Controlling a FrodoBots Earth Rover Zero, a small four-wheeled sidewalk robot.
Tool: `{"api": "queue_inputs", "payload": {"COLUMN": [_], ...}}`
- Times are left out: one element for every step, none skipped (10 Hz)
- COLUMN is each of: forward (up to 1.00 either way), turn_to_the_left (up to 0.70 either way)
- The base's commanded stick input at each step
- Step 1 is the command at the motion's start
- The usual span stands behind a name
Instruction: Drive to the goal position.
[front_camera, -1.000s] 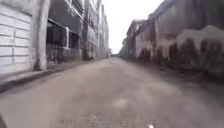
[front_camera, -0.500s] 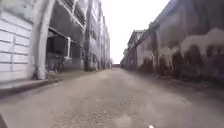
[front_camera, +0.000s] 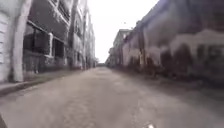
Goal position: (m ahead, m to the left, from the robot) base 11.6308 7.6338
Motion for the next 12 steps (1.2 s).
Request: {"api": "queue_inputs", "payload": {"forward": [0.5, 0.5, 0.5, 0.5, 0.5, 0.5, 0.5, 0.5, 0.5, 0.5, 0.5, 0.5], "turn_to_the_left": [0.0, 0.0, 0.0, 0.0, 0.0, 0.0, 0.0, 0.0, 0.0, 0.0, 0.0, 0.5]}}
